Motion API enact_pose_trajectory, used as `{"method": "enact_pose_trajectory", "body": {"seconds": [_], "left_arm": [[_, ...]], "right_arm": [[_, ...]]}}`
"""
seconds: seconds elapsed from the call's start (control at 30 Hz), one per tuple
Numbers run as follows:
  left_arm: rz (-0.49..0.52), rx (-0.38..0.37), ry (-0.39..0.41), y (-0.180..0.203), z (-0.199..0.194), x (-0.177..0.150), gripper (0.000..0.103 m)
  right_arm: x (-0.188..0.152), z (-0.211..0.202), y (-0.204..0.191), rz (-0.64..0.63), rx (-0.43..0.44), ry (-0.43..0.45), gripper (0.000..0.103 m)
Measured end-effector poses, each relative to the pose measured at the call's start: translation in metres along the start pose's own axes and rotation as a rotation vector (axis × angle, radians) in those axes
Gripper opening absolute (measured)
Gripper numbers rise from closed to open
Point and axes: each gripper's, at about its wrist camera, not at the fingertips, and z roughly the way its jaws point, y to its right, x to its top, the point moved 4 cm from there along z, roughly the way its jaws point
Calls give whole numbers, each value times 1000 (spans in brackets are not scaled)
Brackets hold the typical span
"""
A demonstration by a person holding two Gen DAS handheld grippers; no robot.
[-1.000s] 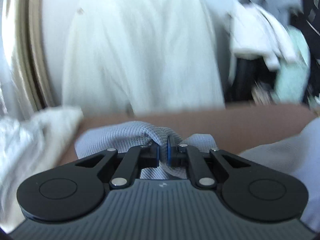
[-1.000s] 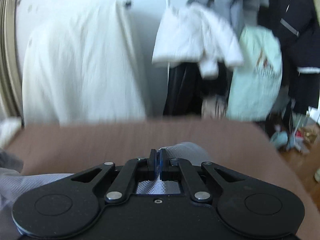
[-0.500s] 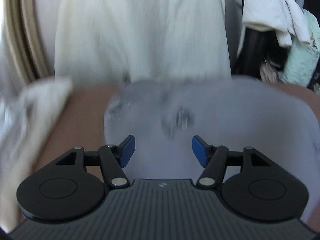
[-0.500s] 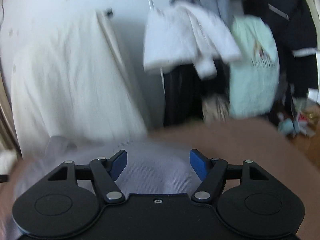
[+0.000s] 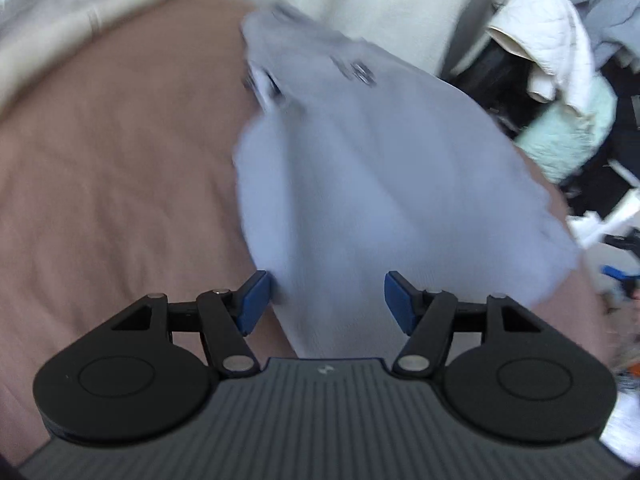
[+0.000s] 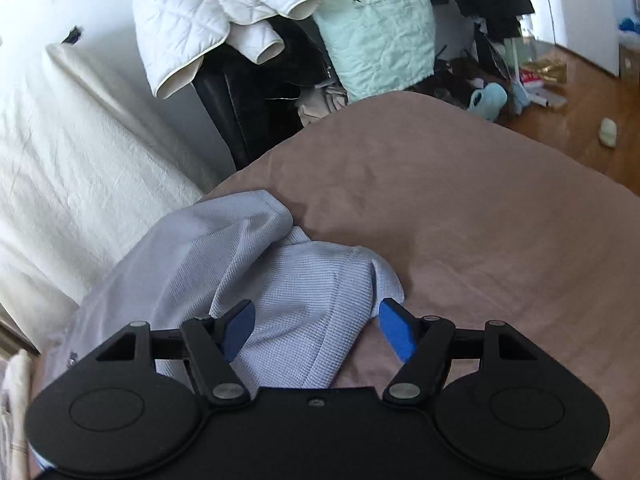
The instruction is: Fold clothes
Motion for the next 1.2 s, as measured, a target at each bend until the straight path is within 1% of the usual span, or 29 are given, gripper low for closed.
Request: {"method": "enact_pose_trajectory", "body": {"seconds": [0.03,0.13,0.23,0.3,0.37,0.43,0.47,0.53,0.57,0.63,0.67,0.7,0.8,0.87,0.9,0.93,0.97,1.0,1.03,1.07,1.1,1.17,1.2], "left_arm": [[-13,-34,-20,1,-1,-6,67],[-50,-103,-68,7,-2,-17,68],[-100,-164,-121,8,1,-28,68],[-137,-200,-156,6,3,-34,68],[-165,-210,-153,2,2,-34,68],[-152,-212,-148,2,1,-32,68],[-137,-220,-149,6,3,-31,68],[-93,-240,-172,13,4,-33,69],[-79,-238,-192,15,8,-34,69],[-57,-234,-229,20,17,-36,71],[-65,-238,-238,19,21,-35,71],[-73,-242,-246,18,26,-35,72],[-87,-254,-261,15,37,-38,74],[-100,-264,-253,12,41,-40,74],[-110,-269,-248,11,42,-41,74],[-120,-273,-242,10,43,-40,74],[-127,-277,-237,9,43,-40,74],[-133,-281,-232,7,43,-40,74],[-139,-285,-228,6,43,-39,74],[-139,-287,-223,6,43,-39,74],[-131,-287,-218,7,42,-38,74],[-107,-285,-211,10,41,-38,74],[-92,-283,-208,12,41,-38,74]], "right_arm": [[-4,-3,3,4,-13,-1,74],[-11,2,10,21,-58,-35,74],[-16,12,15,53,-54,-92,74],[-18,15,18,93,-15,-125,74],[-22,17,23,182,53,-153,74],[-26,21,29,292,135,-189,74],[-29,24,31,331,163,-212,74],[-34,30,33,359,172,-249,74],[-36,32,32,345,151,-256,74],[-36,35,26,259,70,-254,74],[-37,39,21,213,47,-257,74],[-37,43,17,186,49,-263,74],[-37,64,8,177,131,-283,74],[-34,83,4,161,132,-268,74],[-33,90,1,140,127,-246,73],[-31,94,-2,109,118,-211,60],[-29,95,-6,76,96,-164,46],[-26,91,-10,25,59,-89,8],[-21,81,-16,-45,41,25,8],[-15,66,-22,-102,53,151,7],[-10,49,-28,-148,62,252,5],[-2,6,-43,-217,84,404,5],[0,-12,-50,-256,91,461,4]]}}
